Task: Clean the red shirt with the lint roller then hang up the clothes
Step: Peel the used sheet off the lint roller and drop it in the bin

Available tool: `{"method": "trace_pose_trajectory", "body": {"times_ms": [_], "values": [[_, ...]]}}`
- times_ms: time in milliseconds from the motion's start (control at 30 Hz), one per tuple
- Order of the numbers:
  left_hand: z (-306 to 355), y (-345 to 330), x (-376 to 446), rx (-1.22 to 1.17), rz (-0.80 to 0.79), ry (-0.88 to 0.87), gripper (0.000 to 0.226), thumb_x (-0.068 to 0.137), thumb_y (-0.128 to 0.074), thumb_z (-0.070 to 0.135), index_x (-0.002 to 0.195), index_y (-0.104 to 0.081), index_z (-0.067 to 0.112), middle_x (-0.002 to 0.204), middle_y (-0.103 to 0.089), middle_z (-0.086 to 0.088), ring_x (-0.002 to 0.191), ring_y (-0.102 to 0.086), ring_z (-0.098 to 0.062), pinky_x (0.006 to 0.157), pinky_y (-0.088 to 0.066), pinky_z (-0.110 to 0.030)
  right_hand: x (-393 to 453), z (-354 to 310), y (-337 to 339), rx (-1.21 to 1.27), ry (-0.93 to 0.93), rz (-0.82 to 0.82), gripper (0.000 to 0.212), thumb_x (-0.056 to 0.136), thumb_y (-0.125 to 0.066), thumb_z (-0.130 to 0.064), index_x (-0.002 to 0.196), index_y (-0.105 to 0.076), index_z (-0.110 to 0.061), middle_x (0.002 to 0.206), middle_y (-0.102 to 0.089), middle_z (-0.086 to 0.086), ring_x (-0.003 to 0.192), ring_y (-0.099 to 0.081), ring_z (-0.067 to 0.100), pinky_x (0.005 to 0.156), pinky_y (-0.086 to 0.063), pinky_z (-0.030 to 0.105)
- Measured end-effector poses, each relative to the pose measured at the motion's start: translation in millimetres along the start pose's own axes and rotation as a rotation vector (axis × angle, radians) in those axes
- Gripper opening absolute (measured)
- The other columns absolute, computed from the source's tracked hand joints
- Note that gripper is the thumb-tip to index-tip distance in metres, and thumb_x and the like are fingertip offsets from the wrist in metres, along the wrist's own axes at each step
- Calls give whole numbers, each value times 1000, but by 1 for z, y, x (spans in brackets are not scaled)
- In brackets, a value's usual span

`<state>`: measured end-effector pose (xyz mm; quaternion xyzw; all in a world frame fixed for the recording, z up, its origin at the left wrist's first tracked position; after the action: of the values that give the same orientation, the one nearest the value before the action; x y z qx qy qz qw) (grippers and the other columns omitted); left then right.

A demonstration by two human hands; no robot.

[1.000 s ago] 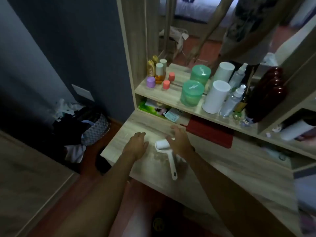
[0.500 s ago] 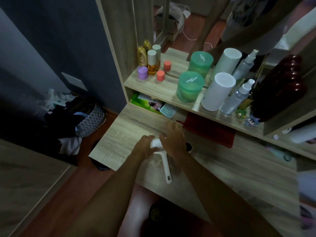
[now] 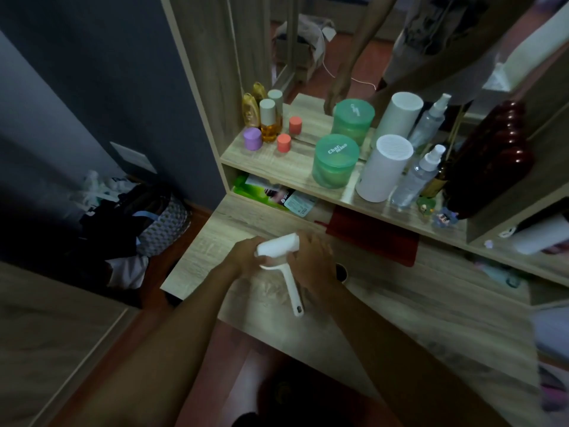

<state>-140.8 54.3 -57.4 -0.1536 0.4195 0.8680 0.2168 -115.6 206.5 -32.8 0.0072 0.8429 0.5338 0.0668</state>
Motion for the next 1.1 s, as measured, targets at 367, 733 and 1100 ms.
{"method": "trace_pose_trajectory", "body": {"times_ms": [367, 733, 1100], "values": [[31, 62, -36, -536, -150, -12, 37, 83, -71, 21, 119, -62, 21, 114, -66, -1, 99, -64, -12, 71, -53, -17, 11, -55, 44, 112, 169, 77, 70, 74, -72, -27, 137, -46, -13, 136, -51, 13, 122, -50, 32, 99, -38, 41], [100, 193, -70, -509, 220, -332, 23, 93, -57, 32, 106, -71, 18, 96, -73, 1, 86, -69, -8, 76, -56, -20, 27, -143, 125, 206, 297, 138, 54, 83, -63, -34, 131, -43, -17, 115, -61, 7, 102, -59, 26, 76, -39, 31], [117, 254, -99, 30, 400, -375, 39, 97, -44, 36, 92, -65, 5, 83, -69, -9, 75, -64, -22, 68, -47, -32, 11, -208, 178, 95, 501, 277, 57, 88, -56, -51, 138, -38, -30, 117, -65, 5, 97, -64, 29, 67, -45, 32]]}}
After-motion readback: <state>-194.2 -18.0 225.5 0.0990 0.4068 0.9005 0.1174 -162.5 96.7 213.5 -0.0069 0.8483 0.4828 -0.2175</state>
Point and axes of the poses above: each hand's wrist, its own x-axis towards the middle knuckle, its own y-axis out of the back of the hand, z = x × y, the point moved 10 cm from there along x, towards the middle knuckle
